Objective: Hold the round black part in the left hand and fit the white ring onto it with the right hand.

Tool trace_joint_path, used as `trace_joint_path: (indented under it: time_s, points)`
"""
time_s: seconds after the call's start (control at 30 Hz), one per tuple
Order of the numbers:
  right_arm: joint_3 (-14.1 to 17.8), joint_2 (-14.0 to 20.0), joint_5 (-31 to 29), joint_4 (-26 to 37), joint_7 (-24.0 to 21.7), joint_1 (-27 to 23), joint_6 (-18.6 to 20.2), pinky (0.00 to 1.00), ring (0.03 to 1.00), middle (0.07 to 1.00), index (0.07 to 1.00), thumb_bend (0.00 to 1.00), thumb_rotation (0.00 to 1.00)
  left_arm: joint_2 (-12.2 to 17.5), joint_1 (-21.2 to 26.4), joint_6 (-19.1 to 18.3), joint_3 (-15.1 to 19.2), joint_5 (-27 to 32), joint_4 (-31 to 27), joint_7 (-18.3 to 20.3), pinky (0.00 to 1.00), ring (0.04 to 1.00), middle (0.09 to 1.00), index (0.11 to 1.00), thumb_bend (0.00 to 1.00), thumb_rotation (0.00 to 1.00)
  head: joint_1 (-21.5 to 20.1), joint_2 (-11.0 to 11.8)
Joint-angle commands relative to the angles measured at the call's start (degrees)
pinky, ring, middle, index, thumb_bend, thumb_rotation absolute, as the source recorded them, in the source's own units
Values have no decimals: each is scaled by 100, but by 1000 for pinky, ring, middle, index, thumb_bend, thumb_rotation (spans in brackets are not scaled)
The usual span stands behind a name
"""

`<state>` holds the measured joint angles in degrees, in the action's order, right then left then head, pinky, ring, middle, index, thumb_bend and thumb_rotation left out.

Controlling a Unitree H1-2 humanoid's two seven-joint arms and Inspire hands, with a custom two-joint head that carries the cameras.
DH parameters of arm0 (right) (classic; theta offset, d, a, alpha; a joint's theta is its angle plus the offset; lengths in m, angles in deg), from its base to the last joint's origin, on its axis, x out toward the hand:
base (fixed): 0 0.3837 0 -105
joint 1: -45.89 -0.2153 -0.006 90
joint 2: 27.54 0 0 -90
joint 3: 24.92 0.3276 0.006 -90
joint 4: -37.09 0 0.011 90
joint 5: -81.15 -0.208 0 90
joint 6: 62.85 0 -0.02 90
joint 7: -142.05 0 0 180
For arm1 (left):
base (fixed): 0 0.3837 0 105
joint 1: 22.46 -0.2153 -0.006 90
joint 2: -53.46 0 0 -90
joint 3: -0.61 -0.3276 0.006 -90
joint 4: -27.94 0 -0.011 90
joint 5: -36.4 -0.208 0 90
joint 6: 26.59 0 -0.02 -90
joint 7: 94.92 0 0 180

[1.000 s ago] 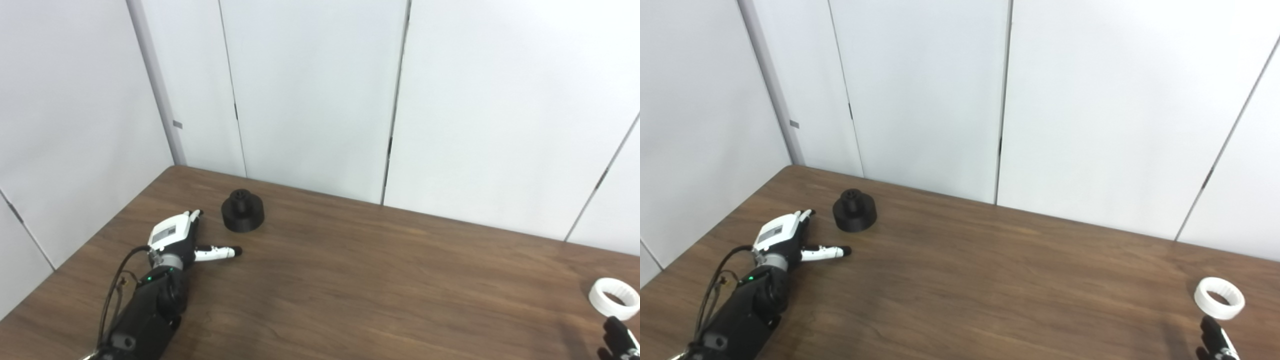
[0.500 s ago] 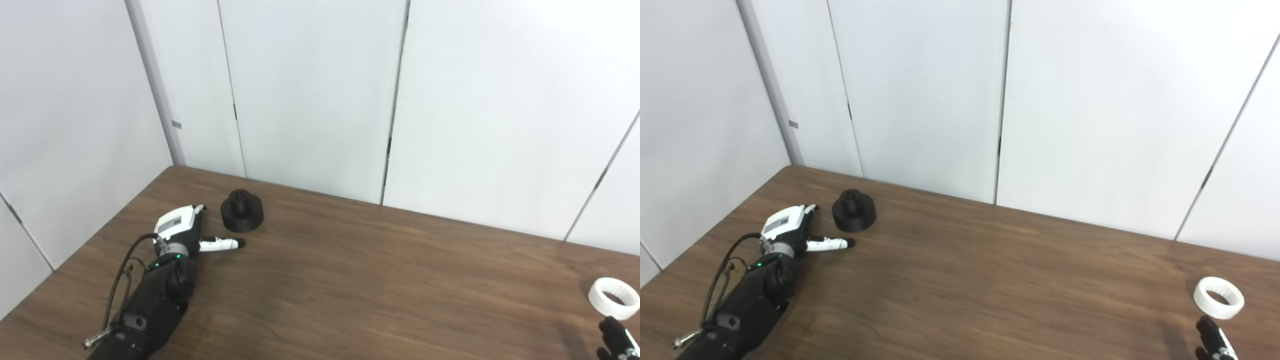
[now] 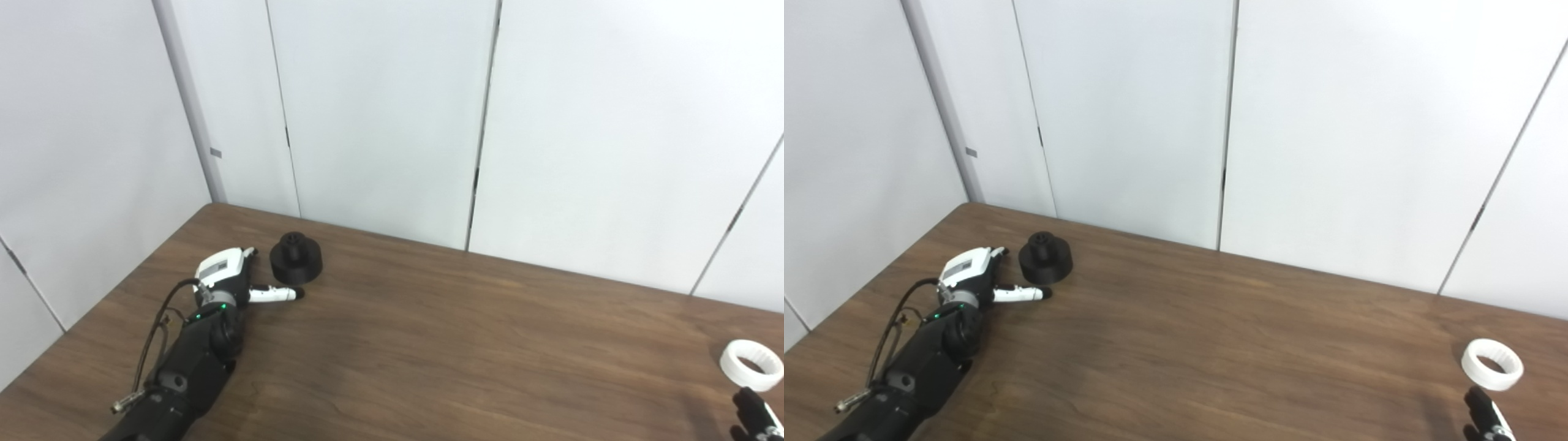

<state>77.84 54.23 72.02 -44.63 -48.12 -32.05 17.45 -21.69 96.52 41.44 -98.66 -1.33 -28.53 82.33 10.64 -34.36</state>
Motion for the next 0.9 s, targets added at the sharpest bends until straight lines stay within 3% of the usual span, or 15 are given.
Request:
trace_joint_path:
  time_s: [0.0, 0.87]
  points:
    - [-141, -326, -42, 293, 29, 1360, -367, 1000, 1000, 957, 926, 677, 1000, 40, 617, 186, -42, -24, -8, -263, 1000, 1000, 1000, 956, 1000, 600, 1, -2]
    - [-148, -314, -193, 354, -42, 1421, -375, 1000, 1000, 945, 955, 634, 971, -253, 827, 279, -131, 27, 147, -266, 1000, 1000, 1000, 937, 1000, 570, -40, -67]
